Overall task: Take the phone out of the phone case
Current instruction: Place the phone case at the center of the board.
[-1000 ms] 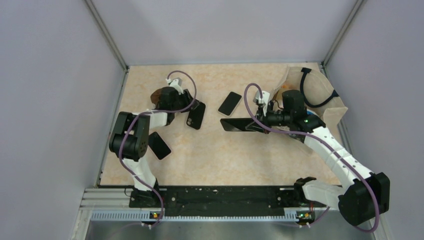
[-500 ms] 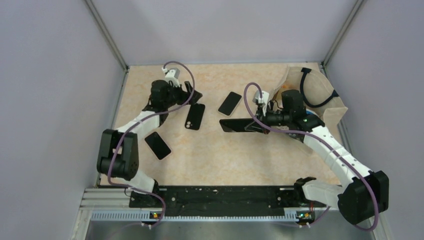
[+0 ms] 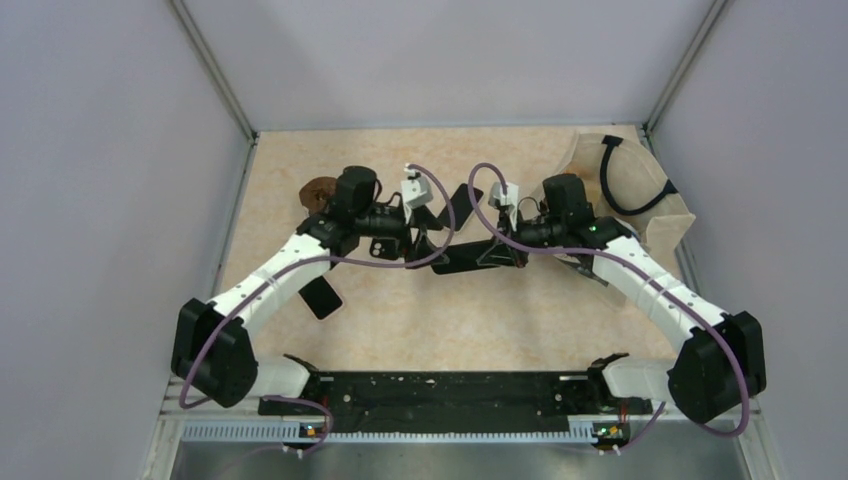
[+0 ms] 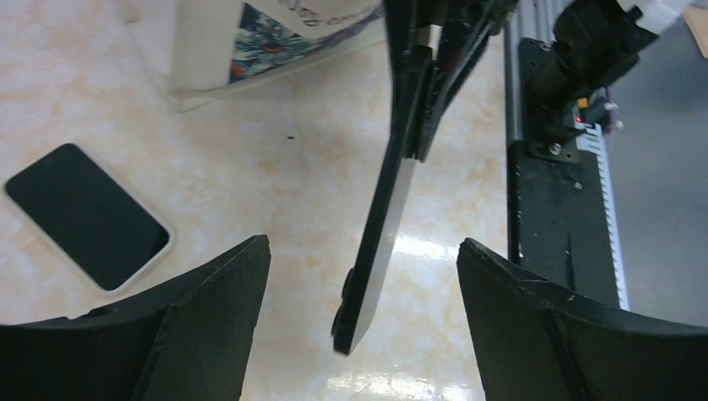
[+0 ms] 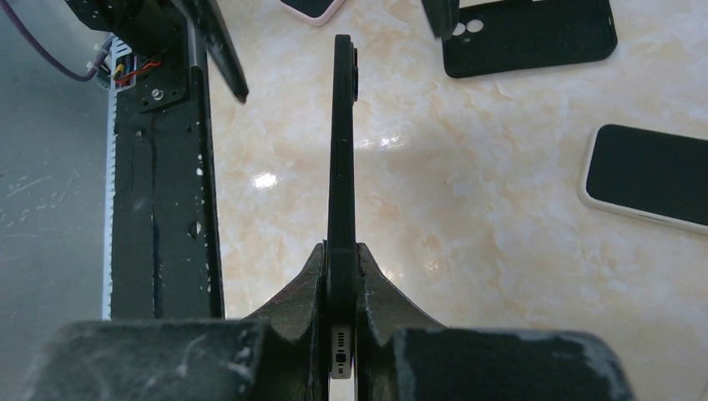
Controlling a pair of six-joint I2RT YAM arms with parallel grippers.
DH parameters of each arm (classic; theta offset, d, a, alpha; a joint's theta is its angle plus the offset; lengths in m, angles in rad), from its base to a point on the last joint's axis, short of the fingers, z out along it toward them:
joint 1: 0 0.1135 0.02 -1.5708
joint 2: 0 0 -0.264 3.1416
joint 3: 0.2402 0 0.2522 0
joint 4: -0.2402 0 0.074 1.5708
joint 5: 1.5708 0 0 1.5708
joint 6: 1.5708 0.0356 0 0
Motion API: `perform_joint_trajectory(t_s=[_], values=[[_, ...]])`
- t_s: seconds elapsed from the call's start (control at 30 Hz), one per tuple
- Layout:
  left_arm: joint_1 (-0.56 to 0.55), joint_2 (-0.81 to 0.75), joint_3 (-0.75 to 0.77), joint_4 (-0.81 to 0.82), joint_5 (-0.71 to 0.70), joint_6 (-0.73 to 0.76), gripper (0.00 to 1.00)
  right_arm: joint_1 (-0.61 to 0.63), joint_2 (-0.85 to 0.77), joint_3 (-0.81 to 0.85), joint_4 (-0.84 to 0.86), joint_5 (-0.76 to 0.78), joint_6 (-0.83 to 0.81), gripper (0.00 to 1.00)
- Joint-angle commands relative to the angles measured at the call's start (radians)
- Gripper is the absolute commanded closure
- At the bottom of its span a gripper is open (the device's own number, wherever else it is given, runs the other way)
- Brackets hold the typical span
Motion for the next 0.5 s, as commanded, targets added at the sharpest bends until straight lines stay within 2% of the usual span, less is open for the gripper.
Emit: perform_joint_trajectory(t_s=[0.0, 0.27, 0.47], values=[[-0.050, 0.031, 0.065, -0.145, 0.041, 0.124, 0.14, 0.032, 0.005, 0.074, 0.026, -0.056, -0.035, 1.00], [-0.111, 0.138, 0.121, -0.162, 0.056, 0.109, 0.23, 0.041, 0.000, 0.068, 0.026, -0.065, -0.044, 1.00], [-0.136, 0.212, 0.180, -0.185, 0.081, 0.087, 0.40, 0.048, 0.010, 0.066, 0.024, -0.071, -0.047, 1.00]])
